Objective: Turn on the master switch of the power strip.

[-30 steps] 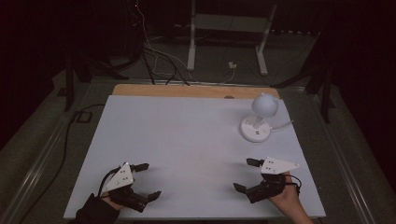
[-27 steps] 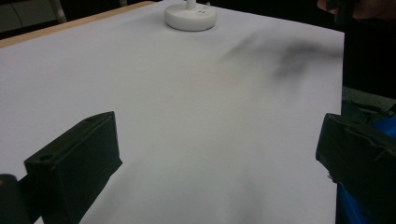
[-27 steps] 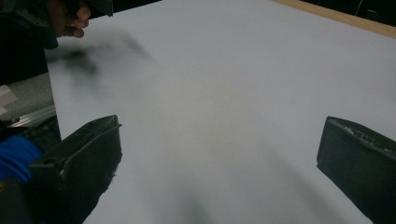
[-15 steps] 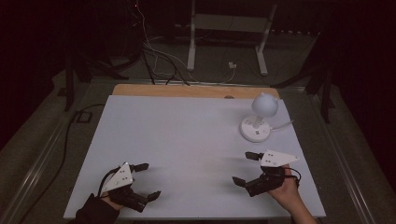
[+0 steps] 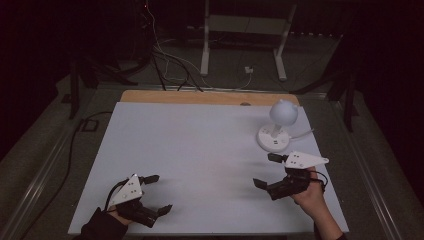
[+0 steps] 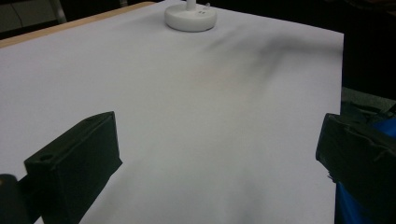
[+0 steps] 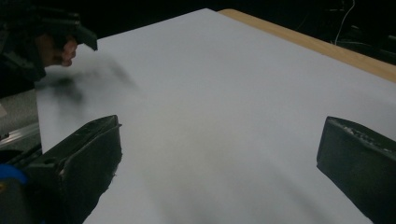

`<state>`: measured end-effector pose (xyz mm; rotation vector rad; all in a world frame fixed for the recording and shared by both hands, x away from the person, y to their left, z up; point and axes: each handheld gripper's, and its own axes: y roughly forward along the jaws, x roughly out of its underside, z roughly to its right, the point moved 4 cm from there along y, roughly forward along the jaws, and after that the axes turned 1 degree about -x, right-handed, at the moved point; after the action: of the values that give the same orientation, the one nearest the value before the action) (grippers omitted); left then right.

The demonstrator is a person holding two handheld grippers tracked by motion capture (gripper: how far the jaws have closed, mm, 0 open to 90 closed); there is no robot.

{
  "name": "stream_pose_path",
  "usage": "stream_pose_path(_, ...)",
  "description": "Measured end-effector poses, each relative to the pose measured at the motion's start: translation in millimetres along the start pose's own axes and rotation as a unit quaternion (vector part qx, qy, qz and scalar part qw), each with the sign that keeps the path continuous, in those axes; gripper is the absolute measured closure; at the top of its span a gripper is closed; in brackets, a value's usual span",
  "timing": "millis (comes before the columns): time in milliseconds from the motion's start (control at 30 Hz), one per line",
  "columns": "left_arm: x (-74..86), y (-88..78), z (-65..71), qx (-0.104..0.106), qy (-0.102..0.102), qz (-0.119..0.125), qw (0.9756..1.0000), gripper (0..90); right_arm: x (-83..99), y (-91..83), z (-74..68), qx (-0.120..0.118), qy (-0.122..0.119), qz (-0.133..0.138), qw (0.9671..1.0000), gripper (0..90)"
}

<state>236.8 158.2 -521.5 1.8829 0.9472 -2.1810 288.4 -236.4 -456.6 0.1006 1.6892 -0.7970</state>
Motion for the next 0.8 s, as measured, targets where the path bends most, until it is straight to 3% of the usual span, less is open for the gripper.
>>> stream_pose_path(533,0.2,0.0,-0.1,0.0,0.0,0.0,1.0,0.2,-5.2,-7.0,30.6,0.029,0.021,0.007,0.9993,0.1)
stream_pose_path(800,0.0,-0.2,0.0,0.001,0.0,0.0,1.0,0.3,-1.1,-9.8,54.8,0.06,0.036,0.006,0.9975,0.1)
